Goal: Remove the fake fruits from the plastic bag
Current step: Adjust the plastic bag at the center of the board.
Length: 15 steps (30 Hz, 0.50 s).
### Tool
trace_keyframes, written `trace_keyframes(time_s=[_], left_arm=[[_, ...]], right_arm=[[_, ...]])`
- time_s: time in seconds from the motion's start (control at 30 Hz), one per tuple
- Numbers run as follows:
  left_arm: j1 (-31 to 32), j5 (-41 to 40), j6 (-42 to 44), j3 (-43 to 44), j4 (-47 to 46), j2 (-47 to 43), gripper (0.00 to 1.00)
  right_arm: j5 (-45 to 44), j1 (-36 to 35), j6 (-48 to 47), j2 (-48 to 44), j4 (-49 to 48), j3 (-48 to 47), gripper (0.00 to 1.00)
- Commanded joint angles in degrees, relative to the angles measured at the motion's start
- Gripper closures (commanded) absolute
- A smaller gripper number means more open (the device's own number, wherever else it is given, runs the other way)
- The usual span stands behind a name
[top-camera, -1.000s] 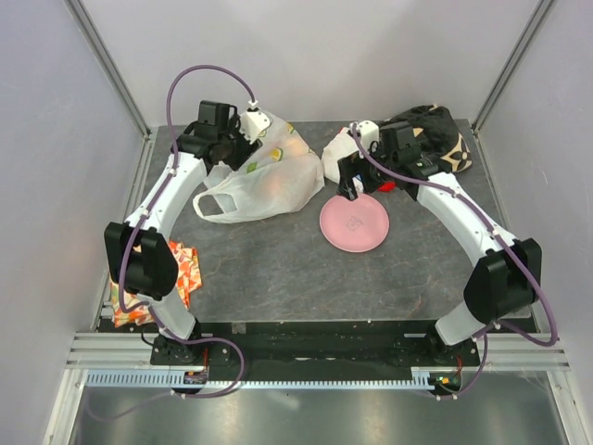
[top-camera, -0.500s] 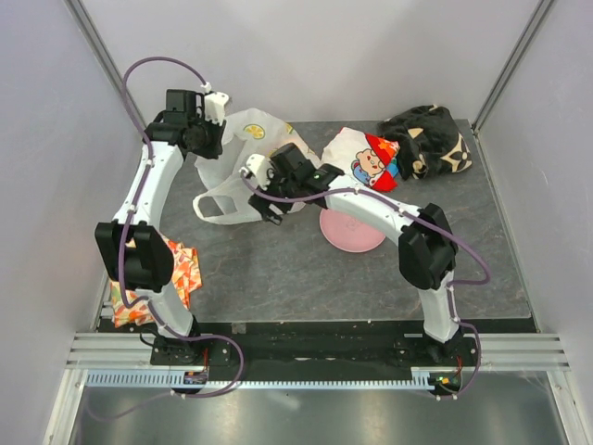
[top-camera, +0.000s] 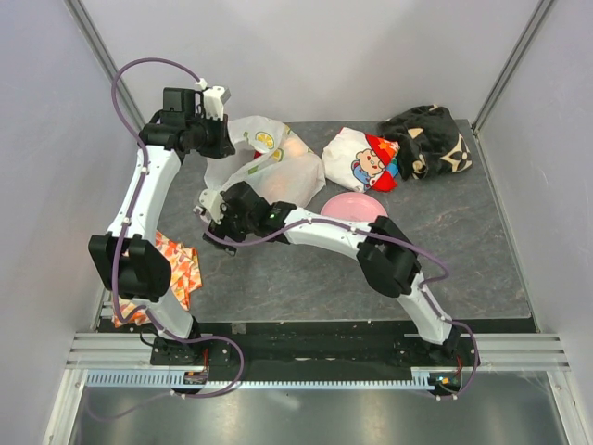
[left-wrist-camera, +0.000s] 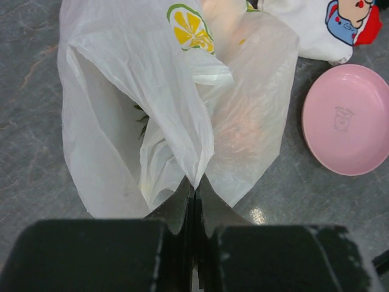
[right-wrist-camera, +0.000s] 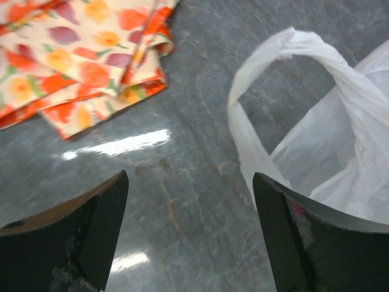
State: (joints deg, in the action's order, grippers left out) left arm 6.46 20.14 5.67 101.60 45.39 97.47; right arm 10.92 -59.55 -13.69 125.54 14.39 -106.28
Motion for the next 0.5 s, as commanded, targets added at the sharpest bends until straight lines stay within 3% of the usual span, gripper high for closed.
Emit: trace_keyframes(time_s=[0.0, 0.17, 0.47], left_arm=[[-0.31, 4.12, -4.62, 1.49, 0.67, -1.93, 0.98], [-0.92, 4.38, -4.79, 1.41, 1.11, -2.11, 0.98], [-1.45, 5.26, -5.14, 1.49, 1.20, -2.37, 0.98]], right_arm=[[-7.83, 0.31, 1.92, 6.28, -9.38, -3.84, 0.08], [-16.62, -0.65, 1.83, 9.72, -15.52, -6.66, 0.08], [-28.75, -3.20, -2.91, 11.93, -21.16, -8.67, 0.16]])
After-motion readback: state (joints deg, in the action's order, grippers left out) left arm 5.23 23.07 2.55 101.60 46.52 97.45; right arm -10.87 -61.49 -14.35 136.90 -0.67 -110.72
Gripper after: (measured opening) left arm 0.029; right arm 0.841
